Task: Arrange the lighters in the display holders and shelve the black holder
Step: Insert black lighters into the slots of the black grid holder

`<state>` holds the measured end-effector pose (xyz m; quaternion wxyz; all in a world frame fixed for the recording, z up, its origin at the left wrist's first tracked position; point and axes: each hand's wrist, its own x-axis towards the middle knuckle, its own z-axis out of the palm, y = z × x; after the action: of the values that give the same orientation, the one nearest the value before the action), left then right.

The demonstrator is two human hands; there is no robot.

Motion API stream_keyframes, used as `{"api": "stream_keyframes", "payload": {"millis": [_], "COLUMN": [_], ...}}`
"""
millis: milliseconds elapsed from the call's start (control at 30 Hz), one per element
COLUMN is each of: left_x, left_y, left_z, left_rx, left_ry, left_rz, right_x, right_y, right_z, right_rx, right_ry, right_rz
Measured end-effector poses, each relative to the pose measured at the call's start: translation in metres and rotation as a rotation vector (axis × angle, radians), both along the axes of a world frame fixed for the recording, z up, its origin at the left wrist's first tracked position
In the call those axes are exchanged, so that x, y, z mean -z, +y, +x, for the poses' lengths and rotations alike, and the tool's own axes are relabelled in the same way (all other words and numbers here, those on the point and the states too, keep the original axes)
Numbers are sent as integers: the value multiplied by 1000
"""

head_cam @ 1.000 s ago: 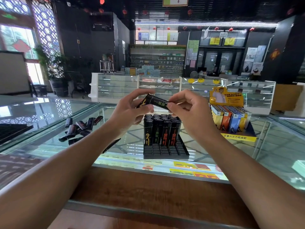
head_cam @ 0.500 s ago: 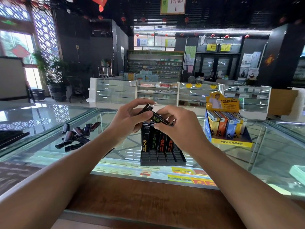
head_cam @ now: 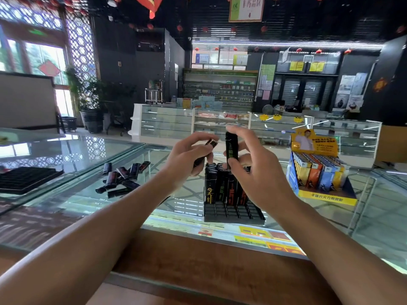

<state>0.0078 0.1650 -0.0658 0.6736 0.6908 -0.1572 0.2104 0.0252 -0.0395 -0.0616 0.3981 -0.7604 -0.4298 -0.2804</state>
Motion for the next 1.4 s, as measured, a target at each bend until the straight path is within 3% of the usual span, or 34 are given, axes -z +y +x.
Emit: {"api": "stream_keyframes", "payload": {"millis": [233, 600, 833, 1067, 1300, 1400], "left_x": [1, 2, 1, 2, 2, 2], "left_y": [3, 0, -1, -1, 2, 4], "left_z": [3, 0, 1, 2, 5, 6], "left_rx": [-60, -101, -118, -119, -156, -204], "left_ry": [-2, 34, 52, 52, 45, 42], "left_rz": [-32, 3, -2, 15, -58, -55], "right_x": [7, 3, 1, 4, 14, 16], "right_y": [-5, -4, -6, -5, 4, 7], "right_z": [9, 4, 3, 3, 6, 8], "right_rx": [49, -54, -96, -75, 116, 169], "right_ry": [78, 119, 154, 163, -96, -91], "right_rz": [-37, -7, 115, 19, -146, -269]}}
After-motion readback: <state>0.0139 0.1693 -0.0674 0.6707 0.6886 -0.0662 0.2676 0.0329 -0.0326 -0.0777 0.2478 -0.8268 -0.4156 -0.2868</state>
